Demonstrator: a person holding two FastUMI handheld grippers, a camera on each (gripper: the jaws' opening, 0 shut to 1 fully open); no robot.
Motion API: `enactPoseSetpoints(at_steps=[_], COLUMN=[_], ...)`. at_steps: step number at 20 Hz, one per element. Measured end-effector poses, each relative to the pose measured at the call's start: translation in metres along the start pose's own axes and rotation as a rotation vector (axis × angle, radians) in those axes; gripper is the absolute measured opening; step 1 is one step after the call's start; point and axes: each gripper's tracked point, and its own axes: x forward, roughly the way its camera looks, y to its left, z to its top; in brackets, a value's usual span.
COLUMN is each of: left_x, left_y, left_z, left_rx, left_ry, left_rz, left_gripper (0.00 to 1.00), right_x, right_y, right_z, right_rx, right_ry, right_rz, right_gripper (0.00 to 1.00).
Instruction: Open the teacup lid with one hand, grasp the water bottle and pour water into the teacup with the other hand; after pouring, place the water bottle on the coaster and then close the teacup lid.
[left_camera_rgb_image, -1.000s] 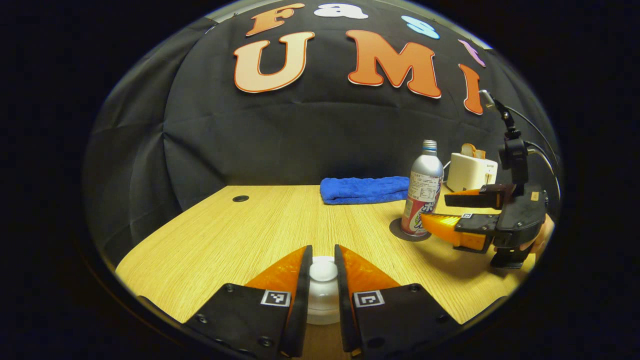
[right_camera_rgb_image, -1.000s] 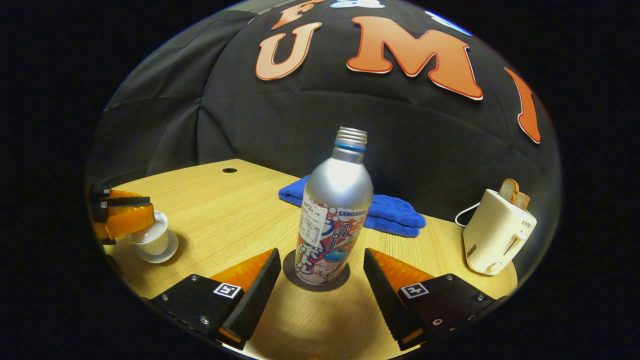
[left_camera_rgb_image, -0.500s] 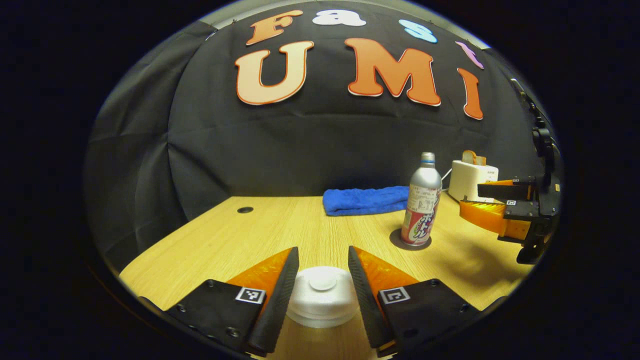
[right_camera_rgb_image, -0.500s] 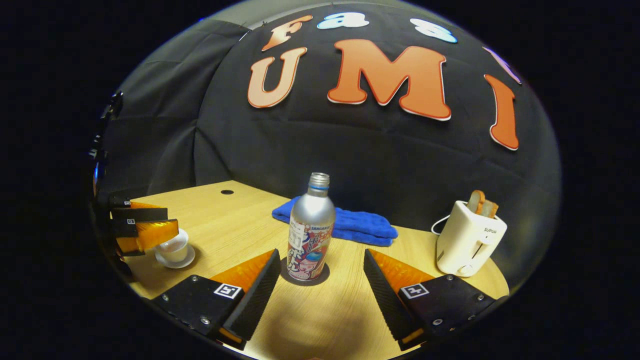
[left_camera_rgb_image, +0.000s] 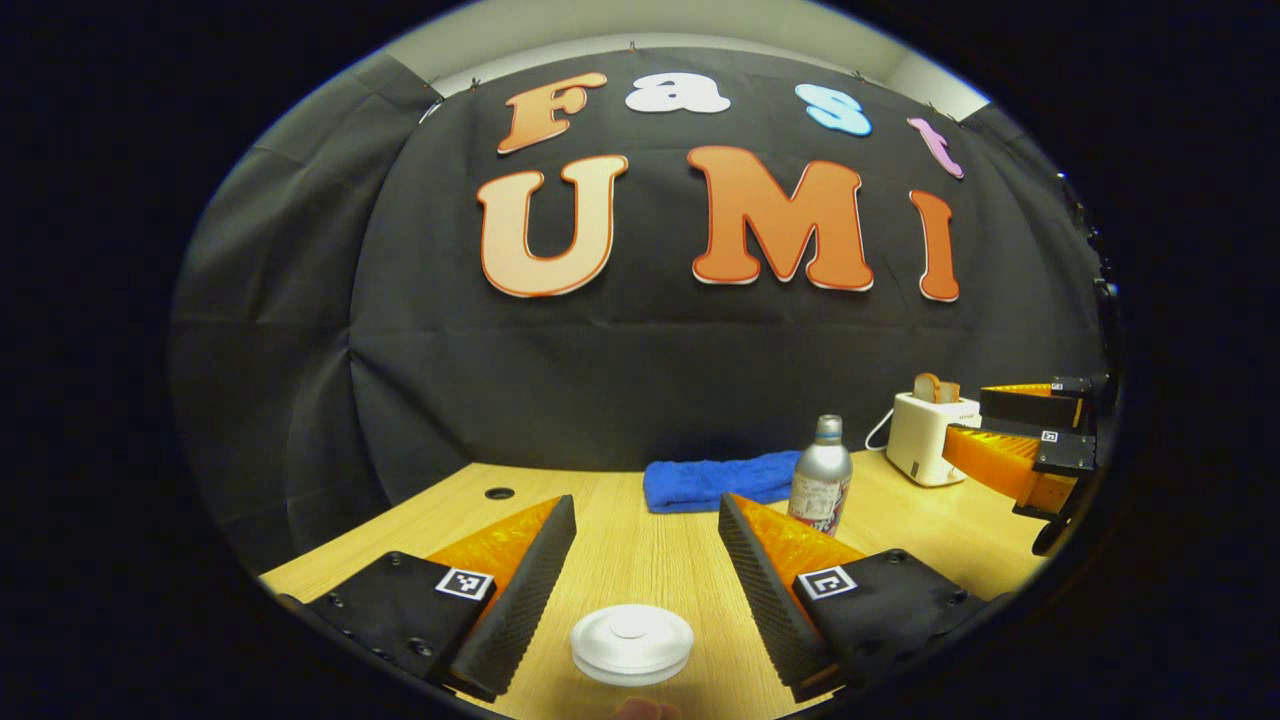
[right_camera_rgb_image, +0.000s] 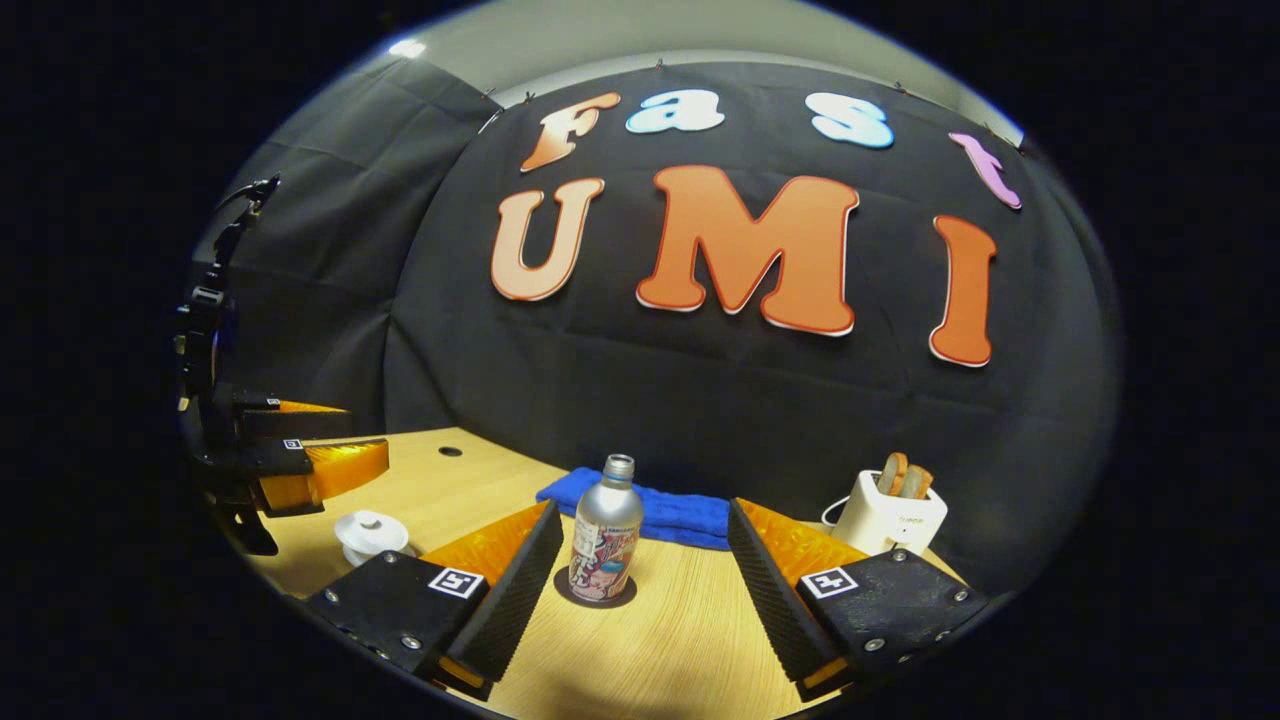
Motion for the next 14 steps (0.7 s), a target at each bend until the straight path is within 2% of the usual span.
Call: enactPoseSetpoints(at_steps=[3,7,8,10,11,14], left_x=[-0.006,-0.013,-0.014,-0.016,-0.016,-0.017], left_y=[0.001,0.003,0.003,0.005,0.005,0.007], left_z=[0.027,0.05,0.052,0.054,0.054,0.053], left_rx=[-0.008,-0.015,-0.015,-0.016,-0.023,-0.035], left_ry=[-0.064,-0.116,-0.124,-0.132,-0.134,-0.14], left_rz=[0.02,0.035,0.04,0.051,0.055,0.066], left_gripper=[0.99,0.92,0.98,0.98,0.92,0.92], right_x=[-0.009,-0.02,-0.022,-0.025,-0.028,-0.027], right_y=[-0.01,-0.018,-0.019,-0.024,-0.028,-0.029], right_z=[0.016,0.031,0.034,0.039,0.037,0.031], right_rx=[0.013,0.009,0.009,-0.002,-0.01,-0.021], right_ry=[-0.049,-0.084,-0.095,-0.118,-0.122,-0.112], right_rz=[-0.031,-0.053,-0.059,-0.075,-0.087,-0.088], right_gripper=[0.99,0.99,0.99,0.99,0.99,0.99])
